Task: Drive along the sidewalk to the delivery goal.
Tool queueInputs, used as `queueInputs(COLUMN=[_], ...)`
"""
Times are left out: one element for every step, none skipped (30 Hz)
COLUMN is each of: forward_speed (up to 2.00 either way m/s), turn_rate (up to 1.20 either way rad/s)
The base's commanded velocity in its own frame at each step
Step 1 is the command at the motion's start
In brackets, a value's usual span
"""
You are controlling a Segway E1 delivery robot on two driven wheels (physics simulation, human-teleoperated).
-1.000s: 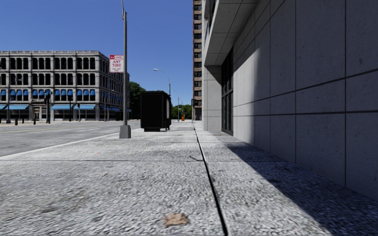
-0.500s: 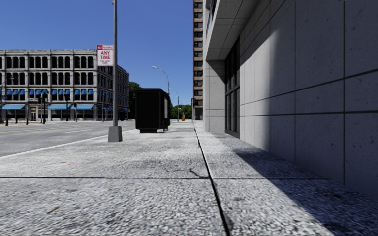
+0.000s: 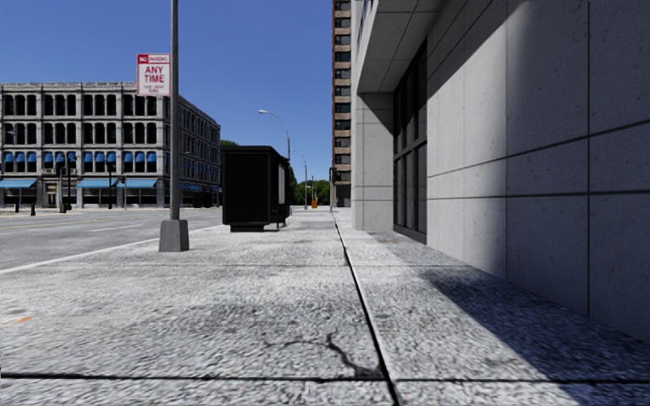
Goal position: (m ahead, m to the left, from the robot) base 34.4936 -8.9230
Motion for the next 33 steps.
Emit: queueInputs(forward_speed=[2.0, 2.0, 2.0, 2.0, 2.0, 2.0, 2.0, 2.0, 2.0, 2.0, 2.0, 2.0, 2.0, 2.0, 2.0, 2.0, 2.0, 2.0, 2.0, 2.0, 2.0, 2.0, 2.0, 2.0, 2.0, 2.0, 2.0, 2.0, 2.0, 2.0, 2.0, 2.0, 2.0], turn_rate=[0.0, 0.0, 0.0, 0.0, 0.0, 0.0, 0.0, 0.0, 0.0, 0.0, 0.0, 0.0, 0.0, 0.0, 0.0, 0.0, 0.0, 0.0, 0.0, 0.0, 0.0, 0.0, 0.0, 0.0, 0.0, 0.0, 0.0, 0.0, 0.0, 0.0, 0.0, 0.0, 0.0])
